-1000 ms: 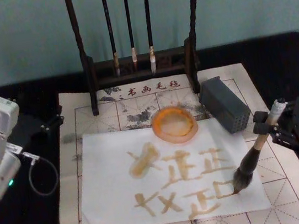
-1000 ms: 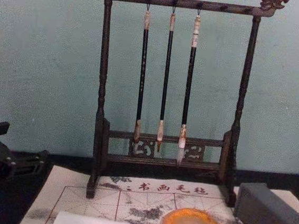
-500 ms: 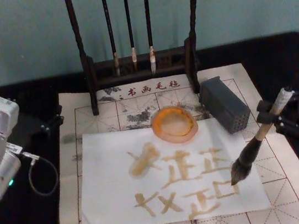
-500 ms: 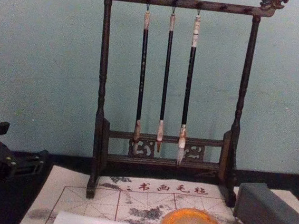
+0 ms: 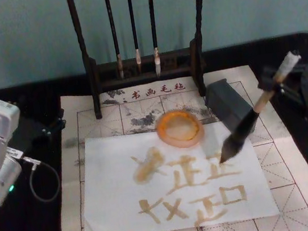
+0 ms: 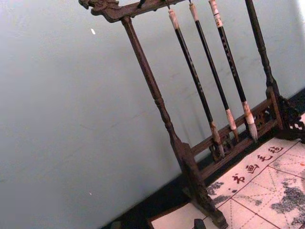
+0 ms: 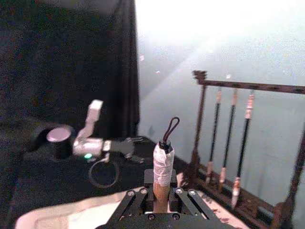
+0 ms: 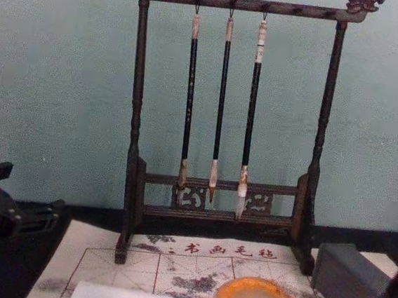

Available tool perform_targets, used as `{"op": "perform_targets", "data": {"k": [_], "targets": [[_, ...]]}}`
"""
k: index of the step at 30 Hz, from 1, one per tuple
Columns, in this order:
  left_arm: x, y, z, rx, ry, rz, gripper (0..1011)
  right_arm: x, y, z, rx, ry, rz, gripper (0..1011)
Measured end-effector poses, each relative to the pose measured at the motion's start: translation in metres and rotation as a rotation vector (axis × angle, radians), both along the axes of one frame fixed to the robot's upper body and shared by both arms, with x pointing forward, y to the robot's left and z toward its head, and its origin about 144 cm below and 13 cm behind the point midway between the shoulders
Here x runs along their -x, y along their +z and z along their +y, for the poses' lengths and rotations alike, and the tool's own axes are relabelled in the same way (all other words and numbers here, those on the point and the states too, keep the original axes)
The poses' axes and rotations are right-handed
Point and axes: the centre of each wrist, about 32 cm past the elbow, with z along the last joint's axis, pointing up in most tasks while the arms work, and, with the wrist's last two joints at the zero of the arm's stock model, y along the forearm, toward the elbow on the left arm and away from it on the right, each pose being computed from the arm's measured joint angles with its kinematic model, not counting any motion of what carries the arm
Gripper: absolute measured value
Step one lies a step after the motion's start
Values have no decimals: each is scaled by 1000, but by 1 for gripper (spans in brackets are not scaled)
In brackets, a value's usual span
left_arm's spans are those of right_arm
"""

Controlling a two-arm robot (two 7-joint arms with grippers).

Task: Pick up the brush from the inkstone, write on the paper, then place the brush back to its original position.

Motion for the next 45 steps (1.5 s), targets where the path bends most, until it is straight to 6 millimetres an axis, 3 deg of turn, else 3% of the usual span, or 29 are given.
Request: {"op": "perform_targets", "data": {"k": [15, 45], "targets": [[0, 0, 0, 0, 0, 0, 1001, -26, -6, 22, -129, -167, 136, 183], [0, 0, 0, 0, 0, 0, 1001, -83, -25, 66, -424, -454, 587, 183]]}}
